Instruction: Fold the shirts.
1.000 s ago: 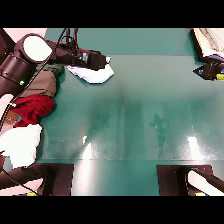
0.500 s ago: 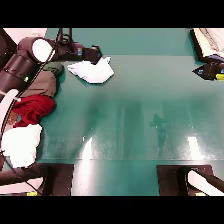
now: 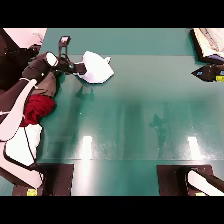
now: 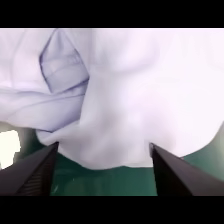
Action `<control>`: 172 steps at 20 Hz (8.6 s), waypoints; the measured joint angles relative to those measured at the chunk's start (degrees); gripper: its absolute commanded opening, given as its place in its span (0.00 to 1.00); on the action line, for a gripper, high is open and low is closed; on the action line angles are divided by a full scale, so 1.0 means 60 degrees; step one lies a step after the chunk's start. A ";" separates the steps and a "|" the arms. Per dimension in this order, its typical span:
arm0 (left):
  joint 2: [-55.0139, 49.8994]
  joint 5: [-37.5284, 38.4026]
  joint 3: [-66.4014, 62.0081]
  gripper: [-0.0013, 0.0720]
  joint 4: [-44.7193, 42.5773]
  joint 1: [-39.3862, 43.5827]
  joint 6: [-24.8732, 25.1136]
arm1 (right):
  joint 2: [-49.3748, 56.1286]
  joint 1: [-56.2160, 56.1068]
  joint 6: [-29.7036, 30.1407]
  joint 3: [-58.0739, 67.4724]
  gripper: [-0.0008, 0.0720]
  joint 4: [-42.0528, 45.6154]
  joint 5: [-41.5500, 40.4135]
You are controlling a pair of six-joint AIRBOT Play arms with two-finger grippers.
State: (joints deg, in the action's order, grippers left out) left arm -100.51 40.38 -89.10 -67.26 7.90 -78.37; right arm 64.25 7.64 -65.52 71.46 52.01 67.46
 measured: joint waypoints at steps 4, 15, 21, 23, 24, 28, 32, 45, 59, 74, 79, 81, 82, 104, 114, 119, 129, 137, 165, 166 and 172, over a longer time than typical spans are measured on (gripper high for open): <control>-0.0488 -0.0382 -0.0095 0.09 0.1056 -0.0102 0.0925 | 0.0000 -0.0007 0.0000 0.0000 0.03 0.0004 0.0076; 0.1147 0.3570 -0.4819 0.05 0.2051 0.0317 0.1530 | 0.0000 -0.0007 0.0000 0.2178 0.03 0.0000 0.0594; 0.3956 0.5861 -0.4277 0.05 0.2535 0.1880 0.2018 | 0.0000 -0.0007 0.0000 0.4197 0.03 0.0000 0.0954; 0.4342 0.6328 -0.3690 0.05 0.2499 0.2441 0.2058 | -0.0004 -0.0007 0.0000 0.4608 0.03 -0.0004 0.1228; 0.4430 0.6422 -0.3304 0.05 0.2499 0.2707 0.2087 | -0.0004 -0.0007 -0.0004 0.4750 0.03 0.0000 0.1432; 0.4149 0.6025 -0.1424 0.99 0.2306 0.3297 0.2120 | -0.0004 -0.0007 0.0000 0.5005 0.03 0.0004 0.2215; 0.3668 0.5818 -0.0324 0.98 0.1213 0.3045 0.1333 | 0.0000 -0.0011 0.0000 0.5071 0.03 0.0015 0.2725; 0.5971 0.4758 0.6539 0.98 0.2102 0.0969 0.1778 | 0.0251 -0.0018 -0.0004 0.5082 0.03 0.0011 0.3013; 0.5417 0.2535 0.7198 0.05 0.3683 0.1617 0.2896 | 0.1348 -0.0313 -0.0299 0.5082 0.03 0.0011 0.3745; 0.8054 0.5814 0.3672 0.05 0.1275 0.0113 0.1384 | 0.4626 -0.5129 -0.1315 0.1504 0.91 -0.0408 0.0342; 0.8080 0.5920 0.3628 0.05 0.1220 0.0098 0.1304 | 0.5792 -0.5781 -0.1501 0.1512 0.87 -0.0801 -0.0947; 0.8080 0.5938 0.3625 0.05 0.1217 0.0098 0.1293 | 0.6113 -0.5839 -0.1603 0.1625 0.78 -0.0576 -0.1118; 0.8083 0.5938 0.3625 0.05 0.1213 0.0098 0.1290 | 0.6258 -0.5861 -0.1668 0.1679 0.77 -0.0495 -0.1133; 0.8200 0.6561 -0.3978 0.05 0.1861 0.0098 -0.0193 | -0.1377 -0.2226 -0.1483 0.4535 0.03 0.1570 0.0066; 0.8174 0.8499 -0.2379 0.05 0.3319 0.0098 -0.0812 | -0.1763 -0.0317 -0.2346 0.5850 0.03 0.1388 0.3166; 0.7960 0.7355 0.2973 0.05 0.2441 0.0098 -0.0270 | 0.0091 -0.1585 -0.2616 0.3690 0.03 0.1483 0.3657; 0.5595 0.0769 0.5635 0.75 0.1089 0.0076 0.0295 | 0.3971 -0.2477 -0.2240 0.2834 0.74 0.1392 -0.0783; 0.5155 0.2641 0.3665 0.75 0.0124 -0.1362 0.0295 | 0.4189 -0.1424 -0.1898 0.4448 0.63 0.1304 0.1428; 0.2160 0.3774 0.5679 0.05 0.3104 -0.1883 0.4852 | 0.0171 -0.0645 -0.1661 -0.0699 0.63 0.1264 0.1705; 0.2167 0.3756 0.5643 0.05 0.3005 -0.1785 0.4768 | 0.0171 -0.0645 -0.1665 -0.0703 0.63 0.1282 0.1701; 0.2769 0.4149 0.4798 0.05 0.2393 -0.1563 0.3891 | 0.0168 0.0109 -0.1679 -0.0831 0.63 0.1337 0.2102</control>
State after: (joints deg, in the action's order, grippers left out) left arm -83.90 65.28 -60.31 -52.90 -1.48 -55.02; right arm 65.25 8.29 -75.59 66.48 60.03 80.07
